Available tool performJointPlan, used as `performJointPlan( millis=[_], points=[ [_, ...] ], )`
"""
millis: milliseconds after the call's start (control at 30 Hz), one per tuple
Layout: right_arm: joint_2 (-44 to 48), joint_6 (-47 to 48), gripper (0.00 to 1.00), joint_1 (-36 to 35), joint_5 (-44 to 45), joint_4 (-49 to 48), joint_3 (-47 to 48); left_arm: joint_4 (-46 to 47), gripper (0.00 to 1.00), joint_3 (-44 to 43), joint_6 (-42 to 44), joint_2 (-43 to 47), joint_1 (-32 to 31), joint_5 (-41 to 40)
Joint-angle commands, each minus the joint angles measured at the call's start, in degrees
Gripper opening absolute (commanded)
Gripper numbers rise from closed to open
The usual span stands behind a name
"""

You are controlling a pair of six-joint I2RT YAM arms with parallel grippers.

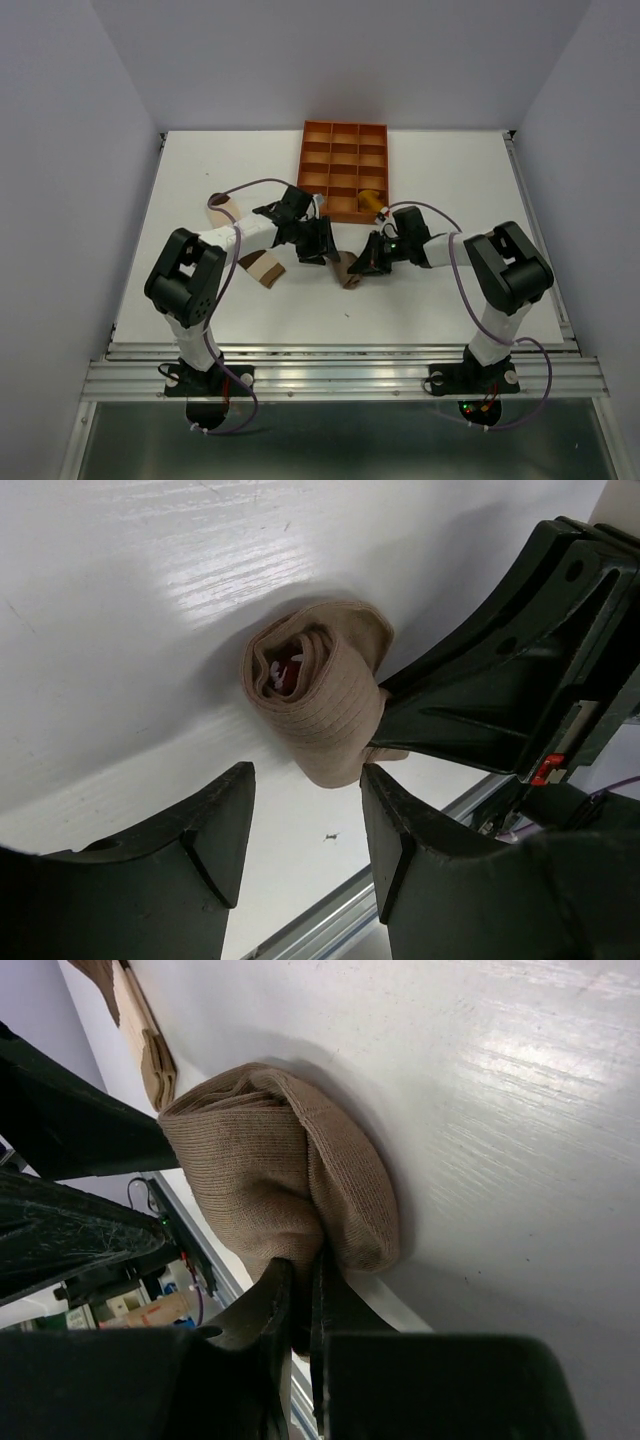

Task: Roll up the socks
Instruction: Roll the sock at the center of the board.

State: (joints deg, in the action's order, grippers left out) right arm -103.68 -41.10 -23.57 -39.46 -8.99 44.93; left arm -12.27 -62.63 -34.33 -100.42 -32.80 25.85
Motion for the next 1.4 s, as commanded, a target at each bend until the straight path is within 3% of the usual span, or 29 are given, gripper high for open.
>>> performJointPlan(
  millis=[0,200,533,600,833,933,1133,1367],
  points=[
    [-3.11,3.05,0.05,0.37,7.82,7.06,0.78,3.30,0.58,-2.41,0.49,-0.04,-0.51,2.19],
    [-2.93,3.13,0.07,0.37,8.09,7.32,1.04,3.31,0.58,-3.11,0.84,-2.85,-0.86,1.23],
    [-2.58,4.27,0.12,0.37,8.52,7.59,1.39,0.14,0.53,-5.13,1.10,-6.54,-1.92,-7.03],
    [-2.41,5.06,0.15,0.37,8.44,7.59,1.65,-0.47,0.50,-5.92,0.75,-7.94,-2.53,-8.09],
    [0.31,9.45,0.45,0.37,7.56,8.55,3.06,-7.76,0.22,-9.87,-0.30,-12.60,-5.35,-16.61],
    [3.03,11.21,0.51,0.37,7.56,8.82,3.76,-10.13,0.11,-10.67,-0.74,-13.04,-6.14,-19.77],
    [11.20,16.05,0.63,-2.17,14.13,13.90,5.08,-15.14,0.08,-13.12,-1.80,-12.08,-8.07,-25.22],
    [19.12,21.23,0.66,-10.43,25.83,14.62,3.86,-20.51,0.06,-14.71,-2.85,-11.38,-9.04,-27.60]
  ],
)
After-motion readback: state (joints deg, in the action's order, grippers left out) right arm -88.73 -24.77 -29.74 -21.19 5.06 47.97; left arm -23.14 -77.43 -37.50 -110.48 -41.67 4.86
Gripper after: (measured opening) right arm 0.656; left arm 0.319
